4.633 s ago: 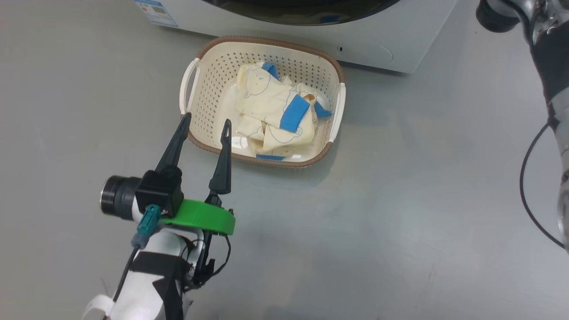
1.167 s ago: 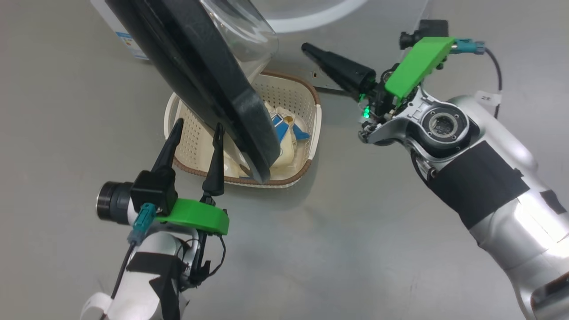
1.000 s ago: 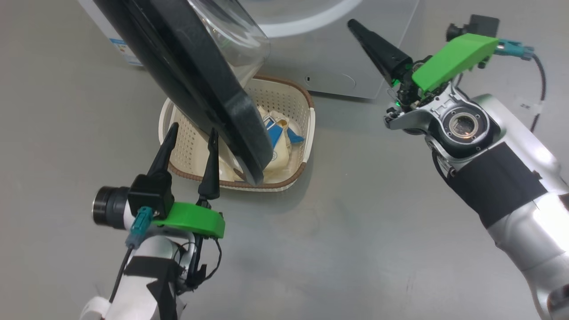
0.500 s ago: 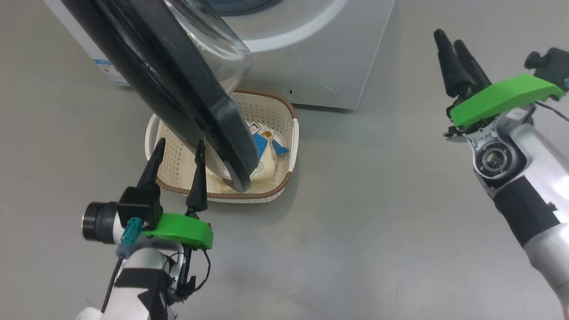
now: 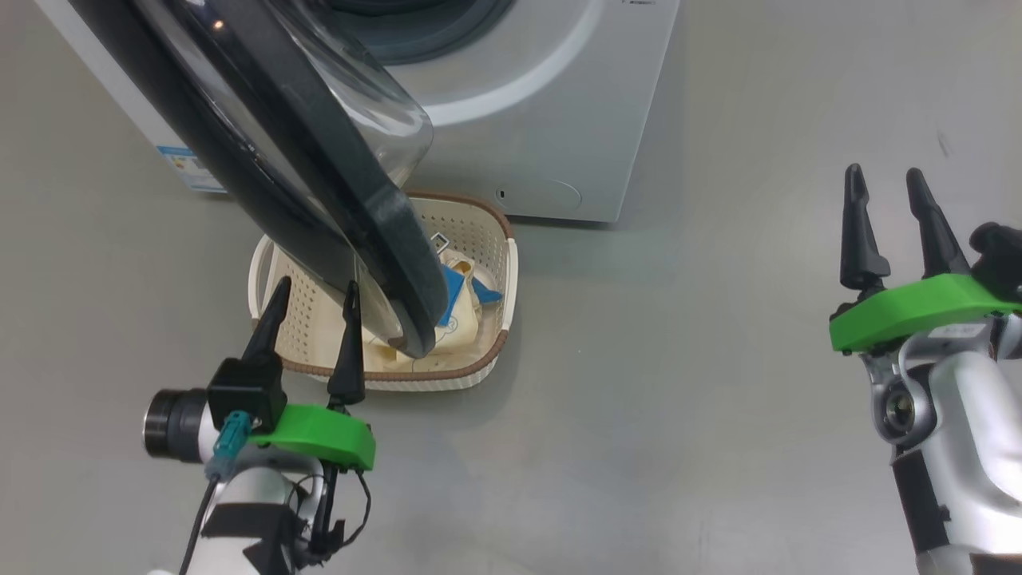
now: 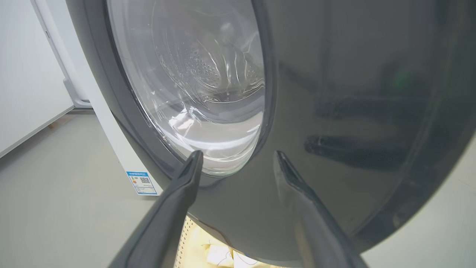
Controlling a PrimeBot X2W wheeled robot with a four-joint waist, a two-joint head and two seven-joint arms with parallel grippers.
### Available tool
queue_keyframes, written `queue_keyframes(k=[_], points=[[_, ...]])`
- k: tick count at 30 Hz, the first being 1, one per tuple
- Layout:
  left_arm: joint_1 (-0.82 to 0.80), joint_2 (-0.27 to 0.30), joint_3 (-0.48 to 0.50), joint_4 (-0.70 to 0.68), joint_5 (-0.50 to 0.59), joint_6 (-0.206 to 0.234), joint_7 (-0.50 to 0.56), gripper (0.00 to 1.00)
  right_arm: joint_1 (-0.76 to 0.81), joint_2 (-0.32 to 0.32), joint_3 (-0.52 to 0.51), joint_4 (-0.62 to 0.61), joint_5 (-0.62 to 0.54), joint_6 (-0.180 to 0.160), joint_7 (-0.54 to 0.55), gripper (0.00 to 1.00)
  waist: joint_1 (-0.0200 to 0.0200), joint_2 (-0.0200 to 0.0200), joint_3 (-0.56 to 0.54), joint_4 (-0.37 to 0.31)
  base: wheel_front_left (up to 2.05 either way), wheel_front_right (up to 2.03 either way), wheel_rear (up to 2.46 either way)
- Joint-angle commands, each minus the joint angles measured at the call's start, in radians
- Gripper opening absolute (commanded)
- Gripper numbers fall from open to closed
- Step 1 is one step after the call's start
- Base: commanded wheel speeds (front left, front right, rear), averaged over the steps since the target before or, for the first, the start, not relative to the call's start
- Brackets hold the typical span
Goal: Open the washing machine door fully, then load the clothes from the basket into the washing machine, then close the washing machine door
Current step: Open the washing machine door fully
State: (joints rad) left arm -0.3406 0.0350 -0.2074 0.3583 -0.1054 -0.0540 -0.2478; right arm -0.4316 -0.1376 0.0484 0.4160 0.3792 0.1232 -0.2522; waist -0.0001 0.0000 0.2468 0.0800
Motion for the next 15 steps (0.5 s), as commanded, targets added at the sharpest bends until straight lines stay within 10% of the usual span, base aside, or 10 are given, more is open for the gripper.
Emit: queue_keyframes(k=[1, 15], points=[[-0.005, 0.018, 0.035, -0.023, 0.009, -0.003, -0.014, 1.0, 0.004, 0.015, -0.014, -0.058, -0.046, 0.008, -0.009, 1.0, 0.0001, 0.0, -0.007, -0.005, 0.0, 0.0, 0.0], [0.04, 0.017, 0.05, -0.004, 0.011, -0.015, -0.014, 1.0, 0.238, 0.082, -0.088, -0.202, -0.287, 0.008, -0.009, 1.0, 0.0001, 0.0, -0.073, -0.026, 0.0, 0.0, 0.0]])
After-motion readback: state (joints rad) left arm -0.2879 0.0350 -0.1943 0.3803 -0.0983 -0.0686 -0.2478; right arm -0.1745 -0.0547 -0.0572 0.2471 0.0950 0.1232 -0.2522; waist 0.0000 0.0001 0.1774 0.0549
